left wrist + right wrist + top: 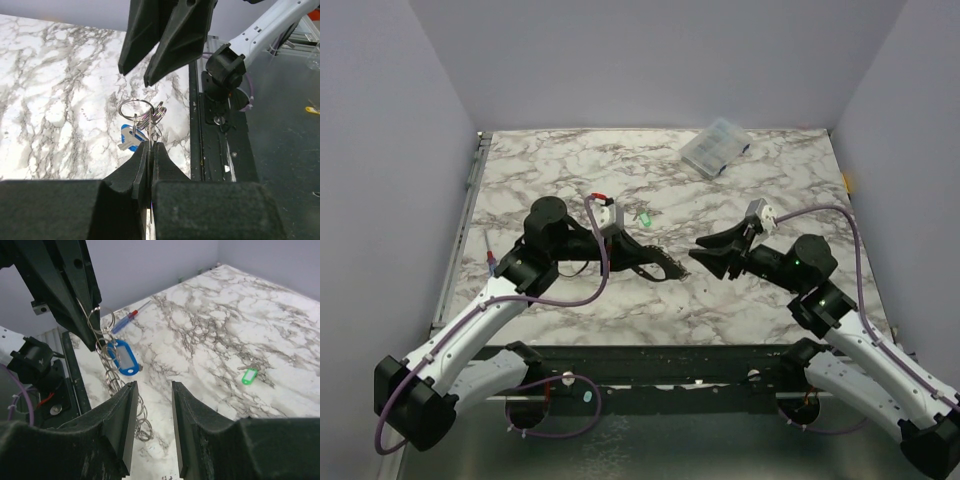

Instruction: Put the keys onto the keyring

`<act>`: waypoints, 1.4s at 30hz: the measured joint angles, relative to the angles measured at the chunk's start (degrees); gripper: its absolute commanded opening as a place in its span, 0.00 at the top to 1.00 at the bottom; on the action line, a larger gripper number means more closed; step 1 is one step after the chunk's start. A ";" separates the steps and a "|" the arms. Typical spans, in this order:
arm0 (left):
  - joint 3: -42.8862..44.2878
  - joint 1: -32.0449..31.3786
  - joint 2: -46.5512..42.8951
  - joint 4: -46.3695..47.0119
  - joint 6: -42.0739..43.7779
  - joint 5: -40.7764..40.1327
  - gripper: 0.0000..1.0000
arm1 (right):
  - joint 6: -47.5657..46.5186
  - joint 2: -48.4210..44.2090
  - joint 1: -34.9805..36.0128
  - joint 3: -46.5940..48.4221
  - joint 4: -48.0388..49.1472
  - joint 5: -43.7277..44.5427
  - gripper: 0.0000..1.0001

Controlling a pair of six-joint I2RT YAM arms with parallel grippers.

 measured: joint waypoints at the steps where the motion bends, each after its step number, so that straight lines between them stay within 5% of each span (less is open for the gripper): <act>1: 0.00 0.00 -0.35 -0.13 0.02 -0.50 1.00 | 0.44 0.02 0.00 -0.22 -0.28 -0.48 0.58; 11: 0.00 0.02 -2.12 -0.07 -1.31 -5.03 1.00 | 4.96 -0.52 0.00 -0.61 -3.58 -0.46 0.56; 23: -0.87 0.13 -4.15 3.21 -6.82 -15.76 1.00 | 21.07 -2.05 0.00 -9.14 -2.54 13.60 0.54; 34: -1.27 0.13 -5.09 6.43 -24.28 -30.93 1.00 | 27.45 1.29 0.00 -15.17 16.94 6.45 0.54; 42: -1.29 0.37 -7.39 7.21 -36.20 -33.92 1.00 | 25.42 7.85 0.00 -15.47 32.72 -1.79 0.49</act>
